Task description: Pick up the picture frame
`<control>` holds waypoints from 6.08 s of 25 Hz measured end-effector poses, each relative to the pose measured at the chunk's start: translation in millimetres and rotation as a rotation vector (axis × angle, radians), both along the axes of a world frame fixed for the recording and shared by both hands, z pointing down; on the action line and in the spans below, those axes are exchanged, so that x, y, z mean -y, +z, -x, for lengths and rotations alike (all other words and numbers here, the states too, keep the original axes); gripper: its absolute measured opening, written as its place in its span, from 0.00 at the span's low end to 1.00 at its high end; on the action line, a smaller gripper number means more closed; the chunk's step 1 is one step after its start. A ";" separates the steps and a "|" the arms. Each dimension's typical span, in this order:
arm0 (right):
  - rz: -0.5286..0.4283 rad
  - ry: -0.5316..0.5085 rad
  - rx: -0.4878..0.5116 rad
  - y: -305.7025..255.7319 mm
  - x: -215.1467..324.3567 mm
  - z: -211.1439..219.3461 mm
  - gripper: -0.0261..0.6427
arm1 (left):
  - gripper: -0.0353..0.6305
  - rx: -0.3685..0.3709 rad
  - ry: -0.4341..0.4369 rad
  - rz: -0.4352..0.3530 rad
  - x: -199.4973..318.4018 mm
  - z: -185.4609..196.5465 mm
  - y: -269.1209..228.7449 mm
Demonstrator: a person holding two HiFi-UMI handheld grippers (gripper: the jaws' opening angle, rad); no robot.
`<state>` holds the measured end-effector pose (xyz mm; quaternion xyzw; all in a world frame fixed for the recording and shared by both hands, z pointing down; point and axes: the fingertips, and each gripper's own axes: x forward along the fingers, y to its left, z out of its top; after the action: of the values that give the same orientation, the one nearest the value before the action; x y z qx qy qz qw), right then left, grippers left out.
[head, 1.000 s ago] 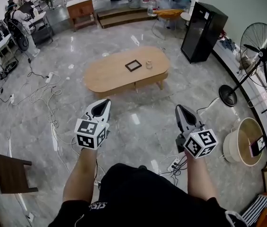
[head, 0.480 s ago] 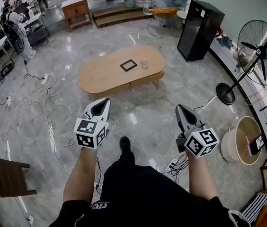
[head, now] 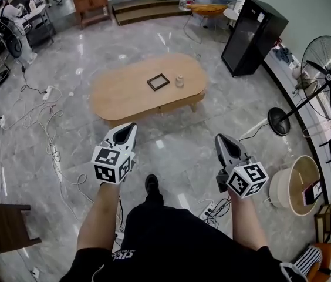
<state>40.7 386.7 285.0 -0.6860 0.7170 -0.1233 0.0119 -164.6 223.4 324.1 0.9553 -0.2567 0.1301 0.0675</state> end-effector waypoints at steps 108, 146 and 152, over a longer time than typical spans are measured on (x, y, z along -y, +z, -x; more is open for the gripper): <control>0.784 -0.901 -0.498 526.3 616.5 -114.1 0.23 | 0.06 0.176 -0.233 0.588 459.0 -207.9 439.6; 0.856 -1.403 -1.241 611.9 616.8 -136.1 0.15 | 0.06 0.118 -0.301 0.714 439.3 -190.8 487.0; 0.856 -1.401 -1.337 616.1 619.0 -134.2 0.17 | 0.06 0.100 -0.309 0.729 435.5 -185.9 487.8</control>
<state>174.9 -232.3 901.0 0.0055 0.7100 0.0577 -0.7018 21.3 -212.1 811.9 0.8113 -0.3374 0.2473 0.4084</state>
